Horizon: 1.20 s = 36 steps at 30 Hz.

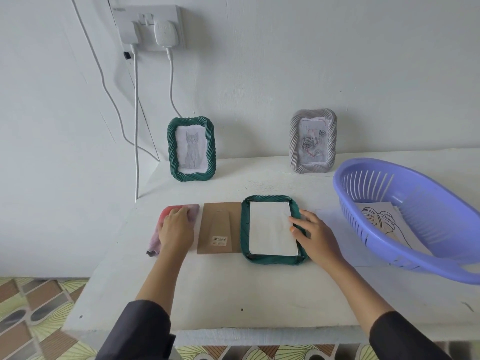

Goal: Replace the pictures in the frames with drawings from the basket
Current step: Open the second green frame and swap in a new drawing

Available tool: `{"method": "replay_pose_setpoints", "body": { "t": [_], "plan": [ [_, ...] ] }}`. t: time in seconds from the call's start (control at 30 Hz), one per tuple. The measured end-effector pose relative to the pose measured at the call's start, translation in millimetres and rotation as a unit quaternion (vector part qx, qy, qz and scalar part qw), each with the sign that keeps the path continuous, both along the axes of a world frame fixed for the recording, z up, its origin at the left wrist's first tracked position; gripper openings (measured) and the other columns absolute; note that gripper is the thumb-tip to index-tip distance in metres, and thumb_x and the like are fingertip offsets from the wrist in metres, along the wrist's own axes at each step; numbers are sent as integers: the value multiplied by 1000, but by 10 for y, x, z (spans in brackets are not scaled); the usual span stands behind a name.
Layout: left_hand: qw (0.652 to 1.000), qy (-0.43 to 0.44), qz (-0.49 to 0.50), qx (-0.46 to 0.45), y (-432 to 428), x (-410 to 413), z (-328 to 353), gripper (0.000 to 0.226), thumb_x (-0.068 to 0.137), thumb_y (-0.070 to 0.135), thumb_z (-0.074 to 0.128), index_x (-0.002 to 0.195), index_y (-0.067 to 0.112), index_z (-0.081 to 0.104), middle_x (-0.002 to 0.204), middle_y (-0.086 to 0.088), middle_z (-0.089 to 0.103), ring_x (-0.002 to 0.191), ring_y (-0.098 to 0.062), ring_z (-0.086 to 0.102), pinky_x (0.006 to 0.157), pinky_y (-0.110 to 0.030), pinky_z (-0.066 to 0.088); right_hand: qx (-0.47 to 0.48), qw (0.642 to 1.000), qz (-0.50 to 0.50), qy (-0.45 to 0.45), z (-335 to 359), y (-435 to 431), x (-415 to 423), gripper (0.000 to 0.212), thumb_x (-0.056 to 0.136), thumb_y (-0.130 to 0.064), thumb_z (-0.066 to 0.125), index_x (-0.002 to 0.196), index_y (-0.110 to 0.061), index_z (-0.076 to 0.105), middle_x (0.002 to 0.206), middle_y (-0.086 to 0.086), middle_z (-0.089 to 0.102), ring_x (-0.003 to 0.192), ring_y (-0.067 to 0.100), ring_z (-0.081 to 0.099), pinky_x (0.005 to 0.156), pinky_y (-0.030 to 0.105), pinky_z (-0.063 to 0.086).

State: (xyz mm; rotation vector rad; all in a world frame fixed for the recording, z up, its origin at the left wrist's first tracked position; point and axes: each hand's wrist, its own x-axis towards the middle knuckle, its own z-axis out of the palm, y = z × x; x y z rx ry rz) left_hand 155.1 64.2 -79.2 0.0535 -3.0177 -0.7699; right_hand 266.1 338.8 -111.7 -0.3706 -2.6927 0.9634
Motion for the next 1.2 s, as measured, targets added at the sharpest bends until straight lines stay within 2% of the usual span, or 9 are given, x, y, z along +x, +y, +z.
{"method": "replay_pose_setpoints", "body": {
  "t": [0.1, 0.2, 0.27, 0.33, 0.53, 0.8, 0.93, 1.03, 1.2],
  "plan": [
    [1000, 0, -6, -24, 29, 20, 18, 27, 91, 14, 34, 91, 22, 60, 117, -4, 57, 112, -30, 50, 103, -46, 32, 1, 1000, 0, 3, -2, 1, -3, 31, 91, -29, 55, 121, -27, 62, 145, -4, 41, 130, 16, 42, 104, 31, 36],
    [998, 14, 10, -52, 172, 91, 88, 34, 89, 10, 35, 110, 25, 58, 127, -7, 49, 124, -31, 37, 110, -50, 18, 4, 1000, -3, 4, -4, -5, -7, 31, 91, -29, 54, 121, -27, 61, 145, -4, 41, 130, 16, 42, 103, 30, 35],
    [997, 57, -1, -45, 356, 168, 158, 36, 93, 18, 36, 125, 22, 54, 130, -9, 49, 123, -29, 39, 108, -45, 24, 4, 1000, -6, 2, 1, -6, -6, 31, 91, -30, 54, 121, -28, 61, 145, -5, 41, 130, 16, 42, 102, 30, 35],
    [996, 69, -44, -30, 596, 280, 237, 36, 95, 26, 36, 123, 20, 57, 127, -8, 50, 118, -28, 41, 102, -40, 30, 6, 1000, -6, 1, 9, -5, -6, 31, 91, -30, 54, 121, -28, 61, 145, -5, 41, 130, 16, 42, 102, 30, 35],
    [990, -38, -127, -42, 1027, 411, 124, 44, 90, 51, 45, 109, 17, 65, 124, -7, 49, 118, -29, 39, 99, -38, 33, 20, 1000, 1, 5, 36, -32, 10, 32, 92, -30, 54, 123, -25, 60, 145, -2, 41, 130, 18, 42, 103, 30, 35],
    [993, -44, -111, -7, 1015, 371, 60, 44, 84, 44, 60, 123, 22, 59, 129, -6, 47, 124, -28, 37, 102, -35, 30, 77, 996, -4, 52, 28, -28, 17, 28, 89, -21, 60, 115, -14, 66, 133, 9, 55, 123, 25, 51, 102, 33, 38],
    [993, -58, -92, 42, 997, 333, 79, 38, 80, 38, 66, 115, 22, 64, 126, -4, 52, 123, -27, 39, 102, -34, 31, 167, 982, -24, 89, 10, -41, 11, 25, 83, -25, 60, 99, -11, 73, 109, 12, 68, 98, 31, 66, 86, 38, 50],
    [991, -71, -77, 87, 987, 287, 105, 22, 81, 29, 64, 102, 24, 70, 120, -4, 58, 120, -28, 42, 100, -35, 33, 279, 953, -55, 101, 38, -99, 44, 30, 80, -31, 48, 83, -16, 74, 89, 4, 69, 73, 25, 66, 69, 30, 46],
    [973, -74, -98, 198, 966, 180, 224, 14, 87, 24, 56, 90, 16, 67, 100, -7, 67, 99, -29, 58, 84, -32, 46, 301, 930, -106, 180, 316, -169, 106, 28, 79, -31, 48, 75, -18, 72, 77, 2, 65, 60, 26, 61, 57, 29, 44]
  ]
}}
